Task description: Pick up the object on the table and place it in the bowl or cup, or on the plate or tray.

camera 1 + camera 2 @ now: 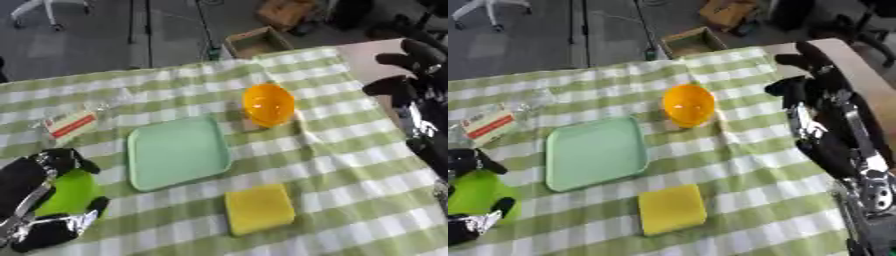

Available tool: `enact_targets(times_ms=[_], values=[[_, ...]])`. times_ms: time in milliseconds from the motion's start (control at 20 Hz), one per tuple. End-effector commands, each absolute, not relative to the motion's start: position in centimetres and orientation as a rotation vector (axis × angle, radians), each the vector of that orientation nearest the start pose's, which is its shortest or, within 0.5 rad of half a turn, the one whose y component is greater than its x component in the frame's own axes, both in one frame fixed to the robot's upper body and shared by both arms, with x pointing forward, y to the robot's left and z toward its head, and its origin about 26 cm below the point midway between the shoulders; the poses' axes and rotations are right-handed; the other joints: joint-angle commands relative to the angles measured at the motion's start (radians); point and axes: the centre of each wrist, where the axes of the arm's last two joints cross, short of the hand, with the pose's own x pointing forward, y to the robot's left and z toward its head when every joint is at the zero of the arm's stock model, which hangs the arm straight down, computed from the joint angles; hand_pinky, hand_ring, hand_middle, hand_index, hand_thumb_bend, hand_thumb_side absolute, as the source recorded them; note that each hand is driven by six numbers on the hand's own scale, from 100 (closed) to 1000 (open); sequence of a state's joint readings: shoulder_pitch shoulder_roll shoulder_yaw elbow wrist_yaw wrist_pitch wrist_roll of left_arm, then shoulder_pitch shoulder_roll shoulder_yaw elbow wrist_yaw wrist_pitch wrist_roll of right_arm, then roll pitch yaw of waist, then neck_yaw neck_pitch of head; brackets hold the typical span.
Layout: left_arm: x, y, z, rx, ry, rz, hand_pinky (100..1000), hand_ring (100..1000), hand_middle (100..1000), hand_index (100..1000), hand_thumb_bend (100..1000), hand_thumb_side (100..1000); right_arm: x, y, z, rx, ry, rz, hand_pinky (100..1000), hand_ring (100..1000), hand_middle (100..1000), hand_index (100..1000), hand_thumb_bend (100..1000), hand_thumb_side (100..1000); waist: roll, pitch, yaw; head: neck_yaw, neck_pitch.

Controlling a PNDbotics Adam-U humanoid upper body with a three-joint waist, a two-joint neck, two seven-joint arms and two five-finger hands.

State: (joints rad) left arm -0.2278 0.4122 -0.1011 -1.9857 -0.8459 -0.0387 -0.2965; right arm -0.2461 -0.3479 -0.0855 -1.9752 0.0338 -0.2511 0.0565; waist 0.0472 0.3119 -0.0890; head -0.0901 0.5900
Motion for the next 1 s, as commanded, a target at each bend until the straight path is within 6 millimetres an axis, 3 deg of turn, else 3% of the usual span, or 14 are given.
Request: enact_targets(times_ms=[50, 600, 750, 1000], values=[[29.4, 25.6, 18.8, 0.911, -1.885, -1.245, 115, 517, 543, 685, 100, 100, 29.4, -29.1, 19.8, -0.270, -2.469, 0.482, 705, 662, 837, 1000, 100, 524, -0.010, -0.093, -0.002, 0.000, 0.006], [31.5, 24.4, 24.2, 0.919, -2.057, -1.190, 127, 518, 545, 684, 100, 100, 29.3, -29.0, 19.8, -0.257, -2.464, 0.490, 705, 662, 837, 1000, 100, 533, -0.002, -0.103, -0.023, 0.009, 0.009], [33.2, 23.9, 24.0, 0.884, -2.040, -1.211, 135, 531, 553, 694, 100, 100, 29.4, -28.9, 19.8, -0.249, -2.466, 0.495, 705, 661, 837, 1000, 100, 535, 0.001, -0.103, -0.032, 0.013, 0.009], [36.7, 23.0, 21.8, 0.778, -1.992, -1.322, 171, 545, 565, 706, 100, 110, 29.4, -28.8, 19.9, -0.240, -2.468, 0.502, 705, 660, 836, 1000, 100, 538, 0.006, -0.101, -0.043, 0.019, 0.008]])
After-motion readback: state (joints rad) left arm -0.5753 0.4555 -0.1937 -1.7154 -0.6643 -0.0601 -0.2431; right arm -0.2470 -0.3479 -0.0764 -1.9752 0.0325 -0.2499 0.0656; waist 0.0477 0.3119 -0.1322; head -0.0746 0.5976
